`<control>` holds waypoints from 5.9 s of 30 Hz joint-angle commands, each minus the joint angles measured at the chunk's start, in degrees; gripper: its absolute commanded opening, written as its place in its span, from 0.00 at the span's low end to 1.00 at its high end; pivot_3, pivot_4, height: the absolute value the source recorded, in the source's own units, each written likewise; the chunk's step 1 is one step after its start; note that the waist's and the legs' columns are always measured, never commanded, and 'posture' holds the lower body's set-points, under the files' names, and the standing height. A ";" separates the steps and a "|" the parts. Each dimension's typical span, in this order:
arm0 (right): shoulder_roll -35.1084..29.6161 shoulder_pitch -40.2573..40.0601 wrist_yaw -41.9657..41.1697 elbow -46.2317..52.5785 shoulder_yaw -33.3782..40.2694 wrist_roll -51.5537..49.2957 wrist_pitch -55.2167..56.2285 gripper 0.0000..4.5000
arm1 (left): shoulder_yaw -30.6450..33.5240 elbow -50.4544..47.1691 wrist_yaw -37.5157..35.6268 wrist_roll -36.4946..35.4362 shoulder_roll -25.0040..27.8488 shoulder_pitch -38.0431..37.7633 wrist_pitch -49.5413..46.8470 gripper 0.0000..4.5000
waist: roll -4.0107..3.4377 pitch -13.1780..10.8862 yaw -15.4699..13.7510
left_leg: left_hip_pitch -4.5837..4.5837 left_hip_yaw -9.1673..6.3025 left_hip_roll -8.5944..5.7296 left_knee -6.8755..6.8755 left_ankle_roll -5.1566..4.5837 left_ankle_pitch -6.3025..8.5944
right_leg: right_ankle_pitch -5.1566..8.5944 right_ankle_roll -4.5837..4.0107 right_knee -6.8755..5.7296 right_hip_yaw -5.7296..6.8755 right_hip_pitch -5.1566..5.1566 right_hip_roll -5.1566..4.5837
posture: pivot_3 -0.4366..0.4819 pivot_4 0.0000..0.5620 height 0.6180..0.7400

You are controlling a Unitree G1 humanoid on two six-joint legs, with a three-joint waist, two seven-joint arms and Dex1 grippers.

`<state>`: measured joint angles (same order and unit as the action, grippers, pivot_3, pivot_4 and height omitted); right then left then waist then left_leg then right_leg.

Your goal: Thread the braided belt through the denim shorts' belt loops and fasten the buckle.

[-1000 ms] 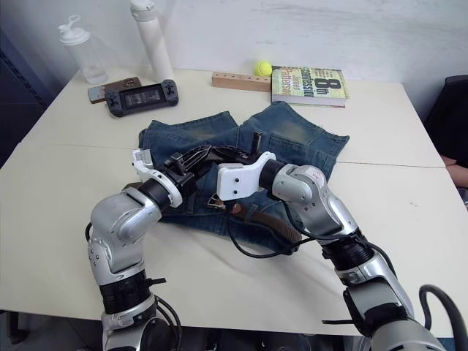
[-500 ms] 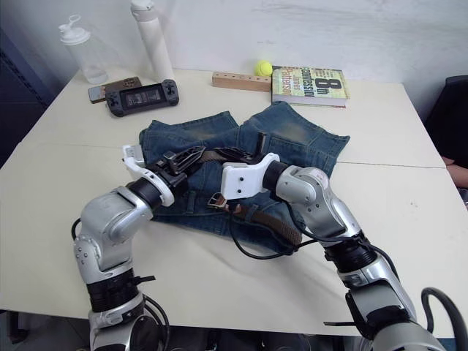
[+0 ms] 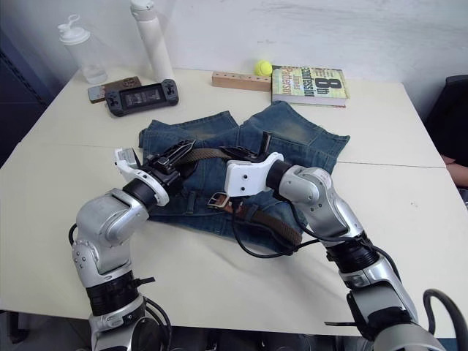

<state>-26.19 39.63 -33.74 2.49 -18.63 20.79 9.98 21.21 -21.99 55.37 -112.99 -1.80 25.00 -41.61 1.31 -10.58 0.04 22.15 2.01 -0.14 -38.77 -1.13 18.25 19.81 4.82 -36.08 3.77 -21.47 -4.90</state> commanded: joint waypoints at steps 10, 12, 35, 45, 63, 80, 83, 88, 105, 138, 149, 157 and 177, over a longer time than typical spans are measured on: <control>0.31 0.52 -0.26 2.78 1.41 -1.38 0.26 0.00 | -2.15 -0.12 0.03 -0.01 -2.18 2.76 -1.81 0.54 | 0.00 0.00 -0.04 | 0.00 0.00 0.00 0.03 0.00 0.00 | 0.00 0.01 0.03 0.01 0.00 0.00 | 0.48 0.27 0.98; 0.37 0.44 -0.41 2.97 1.19 -1.29 0.38 0.00 | -2.66 0.27 0.43 -0.01 -2.67 3.60 -1.81 0.54 | 0.00 0.00 -0.07 | 0.00 0.00 0.00 0.03 0.00 0.00 | -0.01 0.02 0.05 0.01 0.00 0.00 | 0.48 0.27 0.98; 0.21 -0.06 -0.14 3.99 2.85 -2.25 0.88 0.37 | -1.89 1.82 1.30 -0.01 -3.38 3.72 -2.60 0.00 | -0.01 -0.01 -0.10 | 0.01 0.00 0.00 0.05 0.01 0.00 | -0.01 0.03 0.07 0.00 0.00 0.02 | 0.48 0.27 0.98; -13.27 -0.68 -7.60 -0.77 10.19 -10.34 6.73 0.98 | 6.69 5.72 -4.69 -0.01 5.30 6.06 -9.82 0.00 | -0.05 -0.05 -0.06 | 0.02 0.01 -0.01 0.13 0.00 0.00 | -0.03 0.05 0.13 0.02 0.01 0.02 | 0.48 0.27 0.98; -21.28 3.04 -28.50 19.05 17.80 -65.95 -51.65 0.98 | 11.03 29.48 -42.81 -0.01 53.37 -9.57 -36.34 0.00 | -0.35 -0.27 0.04 | -0.02 -0.41 -0.13 0.73 0.21 -0.12 | 0.02 -0.19 0.19 0.02 -0.11 -0.29 | 0.48 0.27 0.98; -17.90 5.43 -19.69 17.96 20.06 -65.33 -55.68 0.98 | 1.59 19.10 -37.12 5.01 40.79 -13.64 -19.65 0.00 | -0.38 -0.29 0.20 | 0.02 -0.46 -0.23 0.71 0.14 -0.15 | 0.01 -0.16 0.09 0.16 -0.11 -0.37 | 0.48 0.27 0.98; -18.18 5.77 -19.35 17.90 20.32 -65.68 -56.09 0.98 | 0.82 19.22 -38.07 6.71 40.58 -13.30 -18.24 0.00 | -0.38 -0.29 0.13 | 0.04 -0.46 -0.24 0.73 0.14 -0.15 | 0.01 -0.16 0.09 0.19 -0.11 -0.37 | 0.48 0.27 0.98; -18.27 5.66 -18.72 18.67 20.70 -66.16 -56.89 0.98 | 0.82 19.94 -41.08 10.97 40.86 -12.48 -16.82 0.00 | -0.38 -0.29 0.15 | 0.04 -0.46 -0.24 0.73 0.14 -0.15 | 0.01 -0.16 0.09 0.20 -0.11 -0.37 | 0.48 0.27 0.98; -15.20 8.36 -15.86 18.17 22.26 -69.45 -60.33 0.98 | -6.64 13.90 -39.23 13.67 29.57 -14.48 -14.89 0.00 | -0.38 -0.29 0.06 | 0.07 -0.49 -0.24 0.67 0.12 -0.16 | -0.03 -0.09 0.05 0.25 -0.07 -0.36 | 0.48 0.27 0.98; -11.81 -10.13 -11.55 20.02 -9.35 -16.08 -16.50 0.86 | -11.17 27.28 -47.13 29.33 31.07 -2.76 -28.70 0.00 | -0.46 -0.23 -1.27 | 0.01 -0.54 -0.38 0.59 0.16 -0.25 | -0.04 -0.02 0.06 0.43 0.03 -0.35 | 0.48 0.27 0.98; -8.06 -11.84 -10.66 9.65 -10.53 -6.91 -4.62 0.29 | -10.11 29.03 -51.44 34.16 31.26 0.02 -33.10 0.00 | -0.47 -0.23 -1.24 | 0.02 -0.61 -0.37 0.60 0.16 -0.25 | -0.04 -0.02 0.01 0.50 0.07 -0.35 | 0.48 0.27 0.98; -7.12 -13.24 -9.86 5.81 -9.74 -3.94 -0.52 0.29 | -8.50 29.48 -52.56 36.01 30.39 0.95 -35.28 0.00 | -0.46 -0.23 -1.02 | 0.01 -0.62 -0.37 0.58 0.17 -0.25 | -0.04 -0.02 -0.05 0.50 0.08 -0.35 | 0.48 0.27 0.98; -5.21 -12.05 -12.30 4.94 -7.11 -5.12 4.55 0.00 | -5.11 24.83 -57.28 35.91 31.62 0.76 -40.04 0.26 | -0.46 -0.23 0.06 | -0.02 -0.66 -0.37 0.48 0.17 -0.25 | -0.04 -0.02 -0.34 0.49 0.07 -0.36 | 0.48 0.27 0.98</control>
<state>-31.30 27.01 -44.77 4.43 -26.44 17.21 14.18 16.86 5.11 -0.18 -76.79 28.62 26.22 -79.44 0.85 -10.81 0.09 22.14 1.34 -0.51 -38.28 -0.96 18.00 19.77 4.80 -36.42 4.26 -21.40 -5.25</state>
